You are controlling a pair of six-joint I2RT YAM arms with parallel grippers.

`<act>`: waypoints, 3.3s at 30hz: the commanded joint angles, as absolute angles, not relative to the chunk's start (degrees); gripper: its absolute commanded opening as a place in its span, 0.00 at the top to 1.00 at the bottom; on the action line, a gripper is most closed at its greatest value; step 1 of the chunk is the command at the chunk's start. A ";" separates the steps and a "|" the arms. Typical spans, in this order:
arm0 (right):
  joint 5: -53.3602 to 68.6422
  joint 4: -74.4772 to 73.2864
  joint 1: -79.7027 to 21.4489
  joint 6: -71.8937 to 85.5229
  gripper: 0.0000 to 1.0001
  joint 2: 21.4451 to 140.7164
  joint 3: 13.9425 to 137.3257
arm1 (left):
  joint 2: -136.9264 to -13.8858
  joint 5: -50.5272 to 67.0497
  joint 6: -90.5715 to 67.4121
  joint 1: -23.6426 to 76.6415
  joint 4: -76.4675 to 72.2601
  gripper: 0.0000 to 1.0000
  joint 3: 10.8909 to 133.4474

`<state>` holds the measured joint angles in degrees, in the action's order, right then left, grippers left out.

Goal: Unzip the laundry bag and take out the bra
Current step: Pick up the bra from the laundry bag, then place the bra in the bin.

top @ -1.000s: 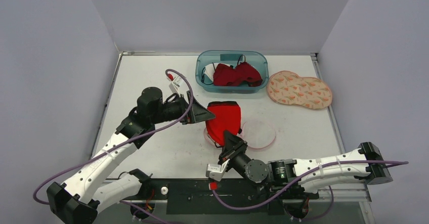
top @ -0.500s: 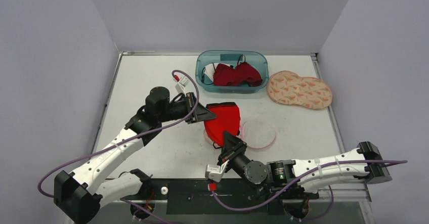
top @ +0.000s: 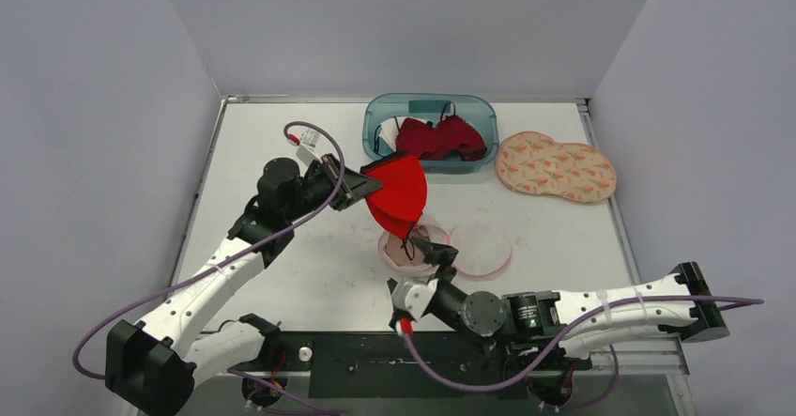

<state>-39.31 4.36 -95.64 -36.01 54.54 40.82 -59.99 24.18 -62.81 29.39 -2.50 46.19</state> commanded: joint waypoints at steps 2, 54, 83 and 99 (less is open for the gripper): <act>-25.24 9.86 -81.53 4.20 0.10 51.91 46.13 | -60.12 16.10 -65.00 25.26 -10.35 1.00 47.24; 27.83 52.63 -36.80 72.42 0.49 70.24 36.14 | -54.40 21.36 -69.27 24.20 -27.92 1.00 39.00; 8.12 14.27 -20.84 42.20 0.95 76.69 66.08 | -38.28 1.61 -56.36 23.75 13.03 0.00 36.58; 13.47 15.32 -13.13 40.51 0.95 102.54 76.94 | -33.31 2.56 -58.62 23.73 11.18 0.05 28.36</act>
<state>11.86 11.49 -14.09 41.32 100.86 74.06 -33.91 2.83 -58.33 23.90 13.41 29.06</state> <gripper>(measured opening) 0.099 0.951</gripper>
